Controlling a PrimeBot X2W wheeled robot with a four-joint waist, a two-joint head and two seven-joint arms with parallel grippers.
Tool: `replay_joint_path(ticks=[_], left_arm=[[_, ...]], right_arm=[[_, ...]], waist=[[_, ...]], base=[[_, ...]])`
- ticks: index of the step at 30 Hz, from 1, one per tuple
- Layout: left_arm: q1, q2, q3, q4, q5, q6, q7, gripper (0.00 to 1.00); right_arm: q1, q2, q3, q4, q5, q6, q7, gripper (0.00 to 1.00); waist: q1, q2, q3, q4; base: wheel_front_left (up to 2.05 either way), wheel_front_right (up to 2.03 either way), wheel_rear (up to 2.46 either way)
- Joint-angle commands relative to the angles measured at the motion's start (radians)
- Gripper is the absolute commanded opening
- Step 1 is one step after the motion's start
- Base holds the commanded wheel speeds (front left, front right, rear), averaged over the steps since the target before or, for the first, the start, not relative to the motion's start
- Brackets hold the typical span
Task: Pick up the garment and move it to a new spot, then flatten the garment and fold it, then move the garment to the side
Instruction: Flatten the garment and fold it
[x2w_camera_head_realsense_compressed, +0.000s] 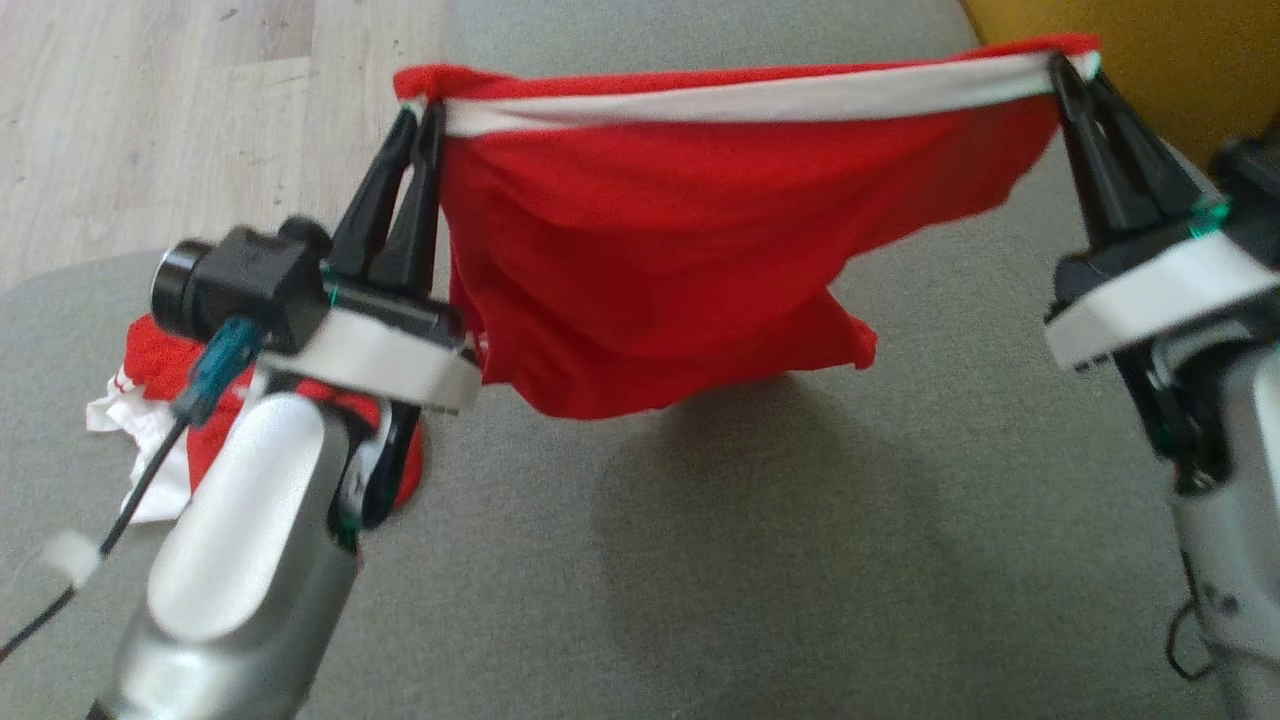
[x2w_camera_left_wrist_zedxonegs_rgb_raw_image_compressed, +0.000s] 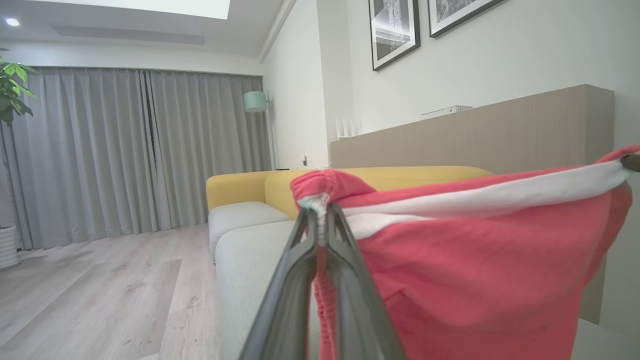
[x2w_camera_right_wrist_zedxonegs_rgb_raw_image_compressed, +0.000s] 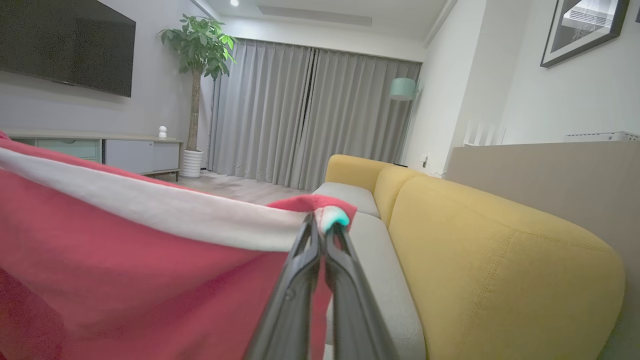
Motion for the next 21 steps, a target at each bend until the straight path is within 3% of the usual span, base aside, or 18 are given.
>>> replay_joint_path(ticks=[1, 7, 11, 16, 17, 21], left_arm=[[-0.031, 0.042, 0.039, -0.072, -0.005, 0.012, 0.014, 0.0], [0.05, 0.083, 0.051, -0.299, -0.009, 0.063, 0.103, 0.0], [0.028, 0.09, 0.054, -0.319, -0.027, 0.061, 0.15, 0.0], [-0.1, 0.1, 0.046, -0.206, -0.05, 0.006, 0.207, 0.0], [-0.181, 0.101, 0.045, -0.132, -0.053, -0.026, 0.211, 0.0], [-0.372, 0.094, 0.051, 0.031, -0.044, -0.08, 0.188, 0.0]], right_arm=[[-0.004, -0.015, -0.006, -0.066, 0.006, -0.001, 0.019, 0.0], [0.104, -0.002, -0.078, -0.255, 0.022, -0.001, 0.137, 0.0], [0.106, -0.001, -0.086, -0.284, 0.03, -0.001, 0.189, 0.0], [-0.036, 0.011, -0.055, -0.173, 0.063, -0.001, 0.182, 0.0], [-0.131, 0.003, -0.028, -0.089, 0.059, -0.001, 0.153, 0.0], [-0.368, 0.006, 0.004, 0.117, 0.048, -0.001, 0.063, 0.0]], waist=[[0.0001, 0.0, -0.001, 0.0], [0.0001, 0.0, 0.012, -0.004], [0.0001, 0.0, 0.05, -0.009], [0.0001, 0.0, 0.166, -0.022], [0.0001, 0.0, 0.22, -0.023], [0.0001, 0.0, 0.315, -0.021]], base=[[0.0, 0.0, 0.0], [0.0, 0.0, 0.0], [0.0, 0.0, 0.0], [0.0, 0.0, 0.0], [0.0, 0.0, 0.0], [0.0, 0.0, 0.0]])
